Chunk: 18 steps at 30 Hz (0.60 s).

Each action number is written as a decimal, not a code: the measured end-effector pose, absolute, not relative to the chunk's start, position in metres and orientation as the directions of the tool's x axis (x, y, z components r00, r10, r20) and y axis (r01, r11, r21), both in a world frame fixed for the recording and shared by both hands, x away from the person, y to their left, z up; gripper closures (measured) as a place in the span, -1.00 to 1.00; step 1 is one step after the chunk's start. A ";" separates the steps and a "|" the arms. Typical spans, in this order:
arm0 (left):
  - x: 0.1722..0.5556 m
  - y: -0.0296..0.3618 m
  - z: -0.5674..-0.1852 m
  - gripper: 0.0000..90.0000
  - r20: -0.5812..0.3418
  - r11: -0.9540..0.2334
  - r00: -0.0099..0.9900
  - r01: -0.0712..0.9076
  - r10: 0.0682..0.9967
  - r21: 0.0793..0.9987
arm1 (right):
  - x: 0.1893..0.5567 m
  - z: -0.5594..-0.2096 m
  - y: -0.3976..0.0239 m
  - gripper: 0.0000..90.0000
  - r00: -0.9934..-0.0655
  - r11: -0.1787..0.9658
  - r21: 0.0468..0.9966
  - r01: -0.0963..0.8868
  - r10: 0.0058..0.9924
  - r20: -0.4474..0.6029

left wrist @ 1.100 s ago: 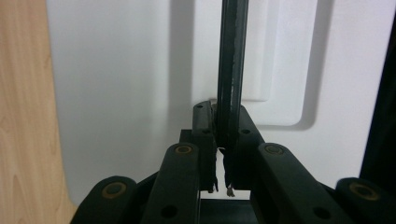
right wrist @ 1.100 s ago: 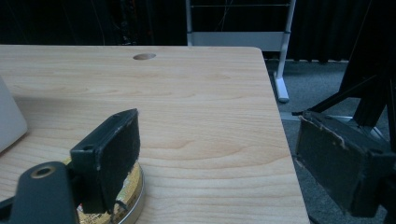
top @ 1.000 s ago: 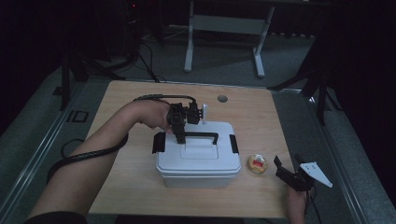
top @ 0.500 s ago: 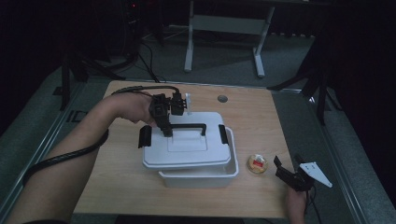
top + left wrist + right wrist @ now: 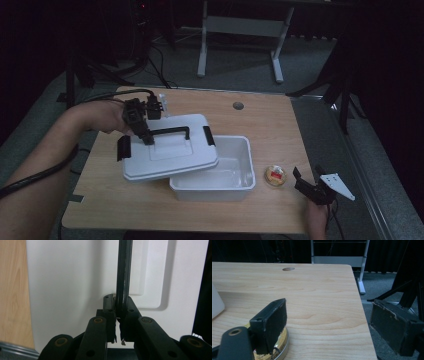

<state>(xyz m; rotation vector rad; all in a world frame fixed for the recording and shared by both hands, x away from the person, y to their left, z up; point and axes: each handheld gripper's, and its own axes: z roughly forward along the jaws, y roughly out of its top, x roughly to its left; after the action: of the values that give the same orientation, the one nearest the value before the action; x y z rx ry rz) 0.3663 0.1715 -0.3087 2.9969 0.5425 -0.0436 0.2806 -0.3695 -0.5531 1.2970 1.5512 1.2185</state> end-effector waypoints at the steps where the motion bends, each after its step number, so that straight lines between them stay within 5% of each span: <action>1: 0.366 0.176 -0.309 0.85 -0.042 -0.930 0.933 0.359 0.357 0.082 | 0.281 -0.553 -0.369 -0.70 -0.193 0.030 0.967 0.255 0.981 0.021; 18: 0.346 0.290 -0.313 0.85 -0.028 -0.799 0.804 0.594 0.594 0.088 | 0.281 -0.553 -0.367 -0.69 -0.188 0.042 0.964 0.261 0.982 0.008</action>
<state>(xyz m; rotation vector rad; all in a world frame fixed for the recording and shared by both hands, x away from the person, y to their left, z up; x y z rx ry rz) 0.3456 0.2899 -0.3132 2.8949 0.9564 0.0013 0.2809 -0.3673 -0.5530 1.2963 1.5578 1.1961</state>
